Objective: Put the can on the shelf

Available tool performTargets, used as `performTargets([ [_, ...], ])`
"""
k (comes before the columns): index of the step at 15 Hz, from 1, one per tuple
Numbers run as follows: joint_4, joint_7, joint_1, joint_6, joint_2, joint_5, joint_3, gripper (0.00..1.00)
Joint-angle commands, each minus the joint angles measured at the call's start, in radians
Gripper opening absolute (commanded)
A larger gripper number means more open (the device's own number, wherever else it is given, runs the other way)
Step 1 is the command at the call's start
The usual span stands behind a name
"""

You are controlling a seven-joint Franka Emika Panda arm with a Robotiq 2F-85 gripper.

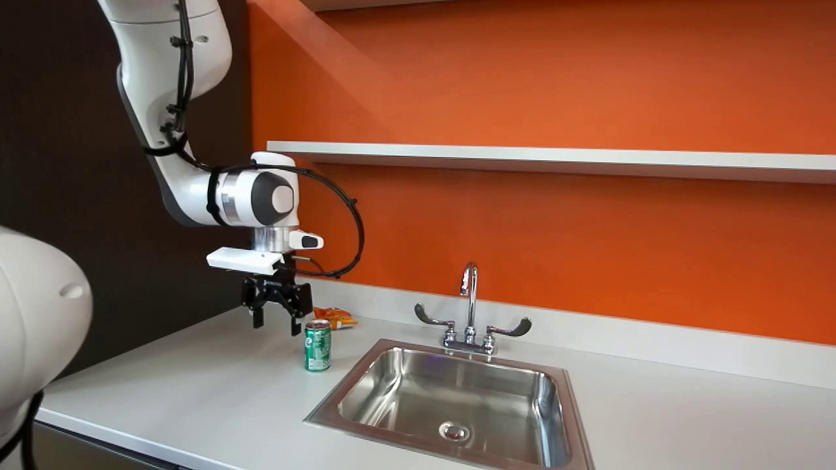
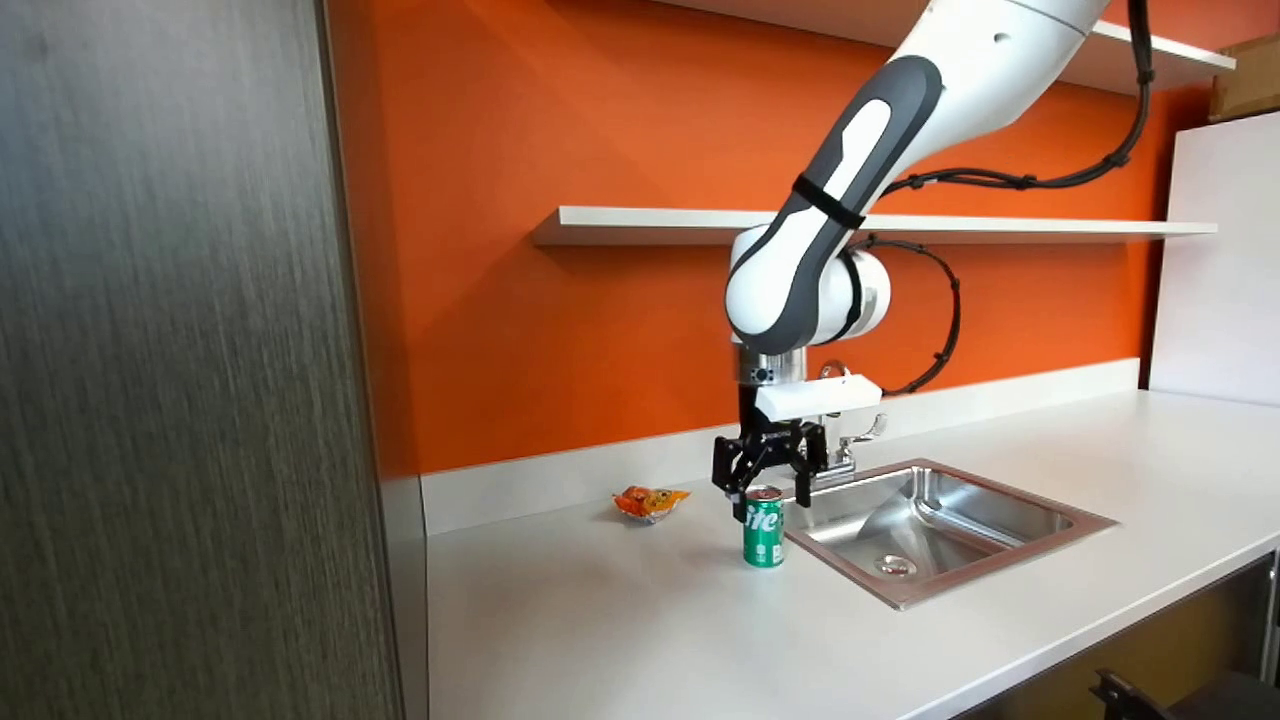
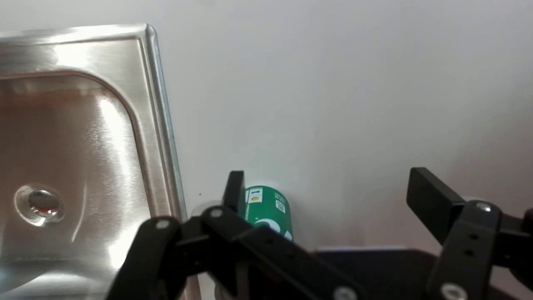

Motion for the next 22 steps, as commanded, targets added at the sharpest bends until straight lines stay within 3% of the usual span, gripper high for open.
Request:
performTargets([
  [1, 0.042, 0.031, 0.000, 0.031, 0.076, -0.030, -0.014, 1.00],
  [11, 0.099, 0.054, 0.017, 0.097, 0.188, -0.030, -0.068, 1.00],
  [22, 0.081, 0.279, 0.087, 0.202, 0.180, -0.184, -0.159, 1.00],
])
